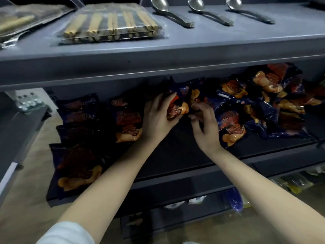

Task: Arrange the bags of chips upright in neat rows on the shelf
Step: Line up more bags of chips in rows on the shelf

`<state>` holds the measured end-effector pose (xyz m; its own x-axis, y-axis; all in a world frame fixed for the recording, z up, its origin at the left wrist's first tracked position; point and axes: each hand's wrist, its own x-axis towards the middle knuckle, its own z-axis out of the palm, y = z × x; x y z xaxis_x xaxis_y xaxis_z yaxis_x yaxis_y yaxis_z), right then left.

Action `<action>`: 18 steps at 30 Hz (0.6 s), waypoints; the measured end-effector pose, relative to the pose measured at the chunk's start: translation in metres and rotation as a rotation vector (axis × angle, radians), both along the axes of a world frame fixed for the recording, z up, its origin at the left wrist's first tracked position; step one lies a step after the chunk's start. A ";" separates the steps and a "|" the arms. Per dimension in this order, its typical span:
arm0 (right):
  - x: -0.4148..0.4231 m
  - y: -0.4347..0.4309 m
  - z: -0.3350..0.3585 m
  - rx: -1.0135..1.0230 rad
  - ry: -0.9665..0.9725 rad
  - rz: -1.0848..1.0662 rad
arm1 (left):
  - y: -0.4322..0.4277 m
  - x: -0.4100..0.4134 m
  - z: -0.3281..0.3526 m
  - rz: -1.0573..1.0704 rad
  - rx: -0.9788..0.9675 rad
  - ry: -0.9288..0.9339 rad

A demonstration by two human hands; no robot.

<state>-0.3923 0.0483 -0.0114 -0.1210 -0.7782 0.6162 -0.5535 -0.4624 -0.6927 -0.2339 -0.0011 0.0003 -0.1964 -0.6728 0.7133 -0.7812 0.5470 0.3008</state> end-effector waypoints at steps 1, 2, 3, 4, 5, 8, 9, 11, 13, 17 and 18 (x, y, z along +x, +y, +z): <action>0.005 -0.003 0.005 -0.021 -0.027 0.001 | 0.003 0.005 0.007 0.008 -0.042 0.003; 0.010 -0.006 0.010 -0.036 -0.048 0.004 | 0.006 0.009 0.014 0.015 -0.082 -0.001; 0.015 -0.010 0.013 -0.035 -0.069 0.014 | 0.009 0.014 0.021 0.024 -0.113 -0.009; 0.021 -0.012 0.016 -0.017 -0.095 0.030 | 0.012 0.019 0.027 0.036 -0.129 -0.024; 0.027 -0.014 0.019 0.009 -0.116 0.048 | 0.015 0.025 0.033 0.051 -0.132 -0.051; 0.046 -0.018 0.020 0.067 -0.132 0.106 | 0.025 0.047 0.034 0.091 -0.065 -0.172; 0.053 -0.019 0.018 0.083 -0.129 0.140 | 0.029 0.056 0.029 0.102 -0.033 -0.214; 0.068 -0.023 0.010 0.148 -0.103 0.230 | 0.039 0.073 0.016 0.135 0.042 -0.294; 0.083 -0.026 -0.002 0.248 -0.014 0.301 | 0.049 0.086 0.001 0.160 0.112 -0.379; 0.106 -0.026 -0.019 0.310 0.090 0.390 | 0.060 0.101 -0.017 0.175 0.210 -0.499; 0.109 -0.025 -0.022 0.313 0.110 0.401 | 0.063 0.103 -0.018 0.175 0.238 -0.503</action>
